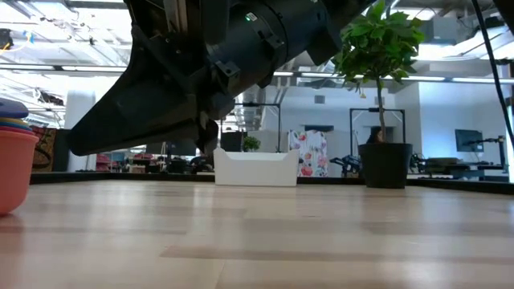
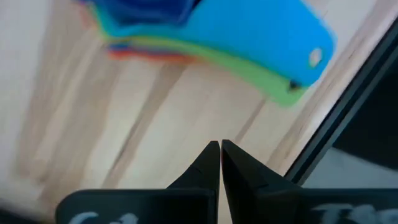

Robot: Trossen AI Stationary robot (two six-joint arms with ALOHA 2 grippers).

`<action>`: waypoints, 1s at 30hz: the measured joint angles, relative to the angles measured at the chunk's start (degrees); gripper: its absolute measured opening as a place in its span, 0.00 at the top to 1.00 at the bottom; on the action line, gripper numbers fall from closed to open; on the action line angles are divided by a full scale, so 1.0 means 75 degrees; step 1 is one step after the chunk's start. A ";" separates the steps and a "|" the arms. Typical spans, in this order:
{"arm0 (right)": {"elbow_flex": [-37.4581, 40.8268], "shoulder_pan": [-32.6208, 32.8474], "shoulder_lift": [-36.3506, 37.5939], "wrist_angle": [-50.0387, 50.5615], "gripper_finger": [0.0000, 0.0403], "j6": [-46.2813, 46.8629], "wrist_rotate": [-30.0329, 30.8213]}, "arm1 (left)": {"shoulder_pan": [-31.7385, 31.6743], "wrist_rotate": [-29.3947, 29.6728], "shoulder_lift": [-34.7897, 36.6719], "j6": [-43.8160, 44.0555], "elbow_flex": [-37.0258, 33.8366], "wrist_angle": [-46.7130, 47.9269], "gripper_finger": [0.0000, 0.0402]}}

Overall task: Nest measuring cups in basket
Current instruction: Adjust the measuring cups

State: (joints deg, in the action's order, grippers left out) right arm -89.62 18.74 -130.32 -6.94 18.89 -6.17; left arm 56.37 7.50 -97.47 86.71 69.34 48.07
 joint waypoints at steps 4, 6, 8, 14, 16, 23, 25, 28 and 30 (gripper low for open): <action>0.0000 0.0000 0.0000 -0.0012 0.94 -0.0014 0.0000 | -0.0202 0.0241 0.0000 -0.0270 -0.0396 -0.0943 1.00; 0.0000 0.0000 0.0000 -0.0023 0.95 -0.0014 0.0000 | -0.0343 0.0231 -0.0003 -0.0468 -0.0533 -0.1378 1.00; 0.0000 0.0000 0.0003 -0.0026 0.95 -0.0014 -0.0010 | -0.0468 0.0206 -0.0003 -0.0652 -0.0570 -0.1467 1.00; 0.0000 0.0021 0.0006 -0.0198 0.94 -0.0014 -0.0291 | -0.0845 0.0098 -0.0003 -0.1338 -0.0583 -0.1576 1.00; 0.0000 0.0037 0.0006 -0.0293 0.94 -0.0011 -0.0403 | -0.0972 0.0159 -0.0003 -0.1581 -0.0583 -0.1578 1.00; 0.0000 0.0136 0.0009 -0.0353 0.94 -0.0045 -0.0478 | -0.1321 0.0341 -0.0003 -0.2252 -0.0583 -0.1634 1.00; 0.0000 0.0146 0.0009 -0.0353 0.94 -0.0048 -0.0481 | -0.1404 0.0451 -0.0003 -0.2425 -0.0583 -0.1696 1.00; 0.0000 0.0142 0.0009 -0.0350 0.94 -0.0049 -0.0481 | -0.1529 0.0582 -0.0003 -0.2706 -0.0583 -0.1877 1.00; 0.0000 0.0137 0.0009 -0.0355 0.94 -0.0053 -0.0478 | -0.1609 0.0643 -0.0003 -0.2872 -0.0583 -0.1966 1.00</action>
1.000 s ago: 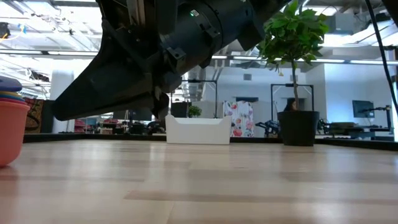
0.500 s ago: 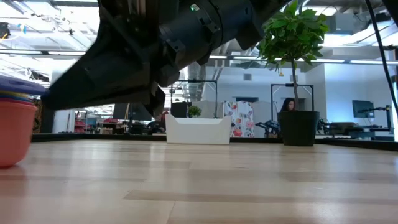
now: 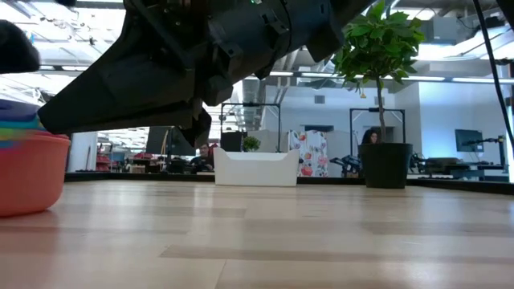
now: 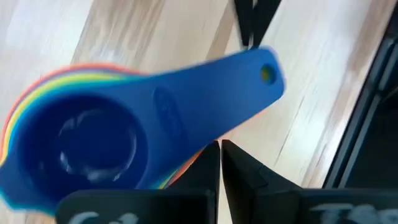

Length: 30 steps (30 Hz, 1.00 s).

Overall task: Nest measuring cups in basket
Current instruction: Adjust the measuring cups, then put the stacked measuring cups into the white bin

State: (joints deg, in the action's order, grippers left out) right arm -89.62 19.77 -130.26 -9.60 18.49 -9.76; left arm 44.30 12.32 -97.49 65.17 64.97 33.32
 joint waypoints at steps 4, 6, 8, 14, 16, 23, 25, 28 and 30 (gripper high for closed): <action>0.0000 0.0003 0.0000 -0.0006 0.95 -0.0019 -0.0004 | -0.0094 0.0010 0.0000 -0.0199 0.0000 -0.0098 1.00; 0.0000 0.0003 0.0000 0.0001 0.94 -0.0022 -0.0054 | -0.0094 -0.0023 0.0000 -0.0207 0.0000 -0.0155 1.00; 0.0000 0.0003 0.0000 0.0057 0.94 -0.0023 -0.0061 | -0.0094 -0.0277 0.0000 -0.0202 0.0013 -0.0129 1.00; 0.0003 0.0003 0.0092 0.0406 0.94 -0.0066 -0.0064 | 0.0096 -0.0589 0.0052 -0.0379 0.0603 0.0391 1.00; -0.0006 0.0003 0.0126 0.0462 0.94 -0.0076 -0.0064 | 0.0171 -0.0564 0.0052 -0.0481 0.0927 0.0884 1.00; -0.0002 0.0010 0.0404 0.1549 0.90 -0.0280 -0.0052 | 0.0535 0.0929 0.0056 -0.0655 0.1740 0.3025 0.99; 0.0019 0.0045 0.0528 0.1985 0.89 -0.0348 -0.0032 | 0.0619 0.1235 0.0058 -0.0960 0.1740 0.3027 0.98; 0.0398 0.0074 0.0973 0.2134 0.88 -0.0477 0.0058 | 0.0703 0.1461 0.0058 -0.1407 0.1740 0.3026 0.93; 0.0936 0.0070 0.1406 0.1881 0.88 -0.0463 0.0156 | 0.0727 0.1496 0.0058 -0.1627 0.1731 0.3020 0.87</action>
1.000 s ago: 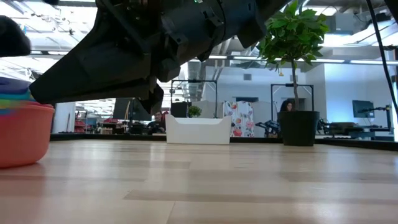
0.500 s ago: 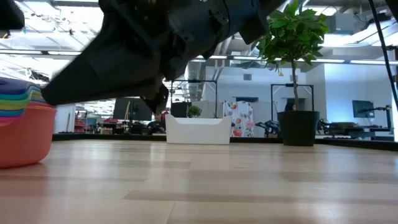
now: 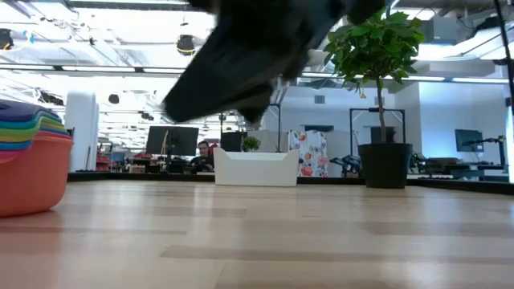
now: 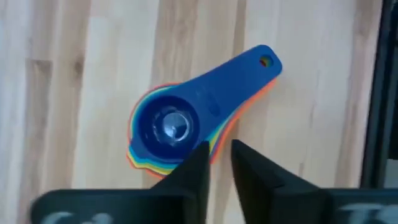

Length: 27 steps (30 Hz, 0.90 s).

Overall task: Nest measuring cups in basket
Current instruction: Put the stacked measuring cups into the white bin

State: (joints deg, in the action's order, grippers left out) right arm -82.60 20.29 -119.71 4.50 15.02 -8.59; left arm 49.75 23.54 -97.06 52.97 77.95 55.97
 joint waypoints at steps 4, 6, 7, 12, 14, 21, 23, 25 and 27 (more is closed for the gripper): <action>0.1591 -0.0154 0.1215 -0.0929 0.88 0.0426 0.0421 | 0.0045 0.0261 -0.0035 -0.0296 -0.0052 -0.0017 0.72; 0.2496 -0.0245 0.1886 -0.1534 0.88 0.0737 0.0651 | 0.0061 0.0437 -0.0074 -0.0561 -0.0060 -0.0024 0.63; 0.2903 -0.0289 0.2178 -0.1813 0.88 0.0912 0.0781 | 0.0079 0.0524 -0.0076 -0.0729 -0.0061 -0.0020 0.59; 0.4498 -0.0311 0.3369 -0.2349 0.88 0.1647 0.1625 | 0.0091 0.0915 -0.0073 -0.1378 -0.0061 -0.0048 0.42; 0.4902 -0.0241 0.3683 -0.2340 0.88 0.1916 0.2060 | 0.0088 0.0938 -0.0186 -0.1501 -0.0058 -0.0050 0.39; 0.5550 0.0046 0.4082 -0.2390 0.88 0.2475 0.3012 | 0.0212 0.0646 -0.0917 -0.1832 -0.0096 -0.0073 0.39; 0.5579 0.0084 0.4081 -0.2396 0.88 0.2547 0.3078 | 0.0268 0.0720 -0.1064 -0.1836 -0.0096 -0.0058 0.41; 0.5583 0.0092 0.4073 -0.2426 0.88 0.2565 0.3135 | 0.0324 0.0810 -0.1208 -0.1876 -0.0095 -0.0037 0.42; 0.5580 0.0076 0.4073 -0.2479 0.88 0.2565 0.3137 | 0.0339 0.0844 -0.1331 -0.1983 -0.0096 0.0011 0.44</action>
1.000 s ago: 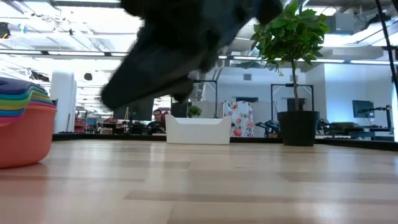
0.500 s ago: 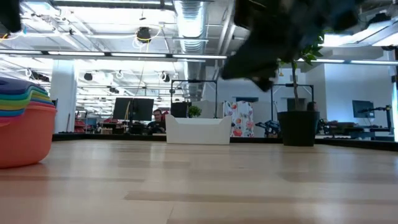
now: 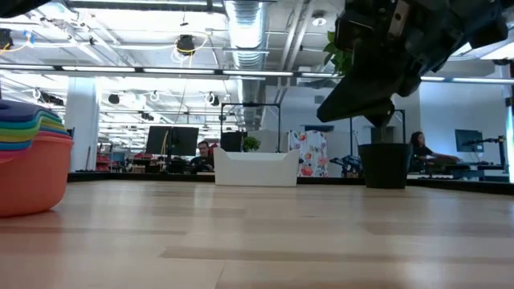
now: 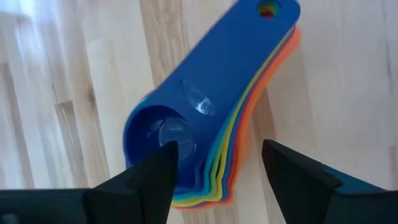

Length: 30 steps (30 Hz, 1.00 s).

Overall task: Nest measuring cups in basket
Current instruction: Put the stacked measuring cups into the white bin

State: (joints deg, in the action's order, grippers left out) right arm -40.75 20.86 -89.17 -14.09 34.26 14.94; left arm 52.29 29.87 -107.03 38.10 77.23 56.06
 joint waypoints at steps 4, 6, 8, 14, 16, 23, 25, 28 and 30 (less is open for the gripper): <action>0.0000 -0.0009 0.0000 -0.0062 0.88 -0.0001 0.0023 | 0.0023 -0.0038 -0.0232 -0.0225 0.0003 0.0140 0.46; 0.0000 -0.0009 0.0000 -0.0066 0.88 0.0026 0.0029 | 0.0023 -0.0031 -0.0281 -0.0269 -0.0052 0.0201 0.47; 0.0000 -0.0009 -0.0003 -0.0072 0.88 0.0032 0.0029 | 0.0023 0.0043 -0.0336 -0.0276 -0.0062 0.0270 0.47; 0.0000 -0.0012 -0.0003 -0.0095 0.88 0.0035 0.0026 | 0.0009 0.0299 -0.0389 -0.0297 -0.0070 0.0445 0.47; 0.0000 -0.0012 -0.0003 -0.0091 0.88 0.0035 0.0026 | -0.0011 0.0334 -0.0389 -0.0299 -0.0070 0.0445 0.47; 0.0000 0.0024 -0.0006 -0.0084 0.88 0.0061 0.0023 | -0.0053 0.0321 -0.0644 -0.0290 -0.0068 0.0438 0.47; 0.0000 0.0052 -0.0006 -0.0075 0.88 0.0096 0.0023 | -0.0058 0.0415 -0.0777 -0.0294 -0.0061 0.0464 0.47; 0.0000 0.0070 -0.0006 -0.0072 0.88 0.0117 0.0021 | -0.0058 0.0516 -0.0879 -0.0293 -0.0070 0.0515 0.47; 0.0000 0.0070 -0.0008 -0.0073 0.88 0.0118 0.0016 | -0.0063 0.0588 -0.0879 -0.0293 -0.0070 0.0510 0.47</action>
State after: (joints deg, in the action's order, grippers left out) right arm -40.75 21.39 -89.23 -14.64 35.15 15.06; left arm 51.82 34.28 -113.62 35.90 76.71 59.88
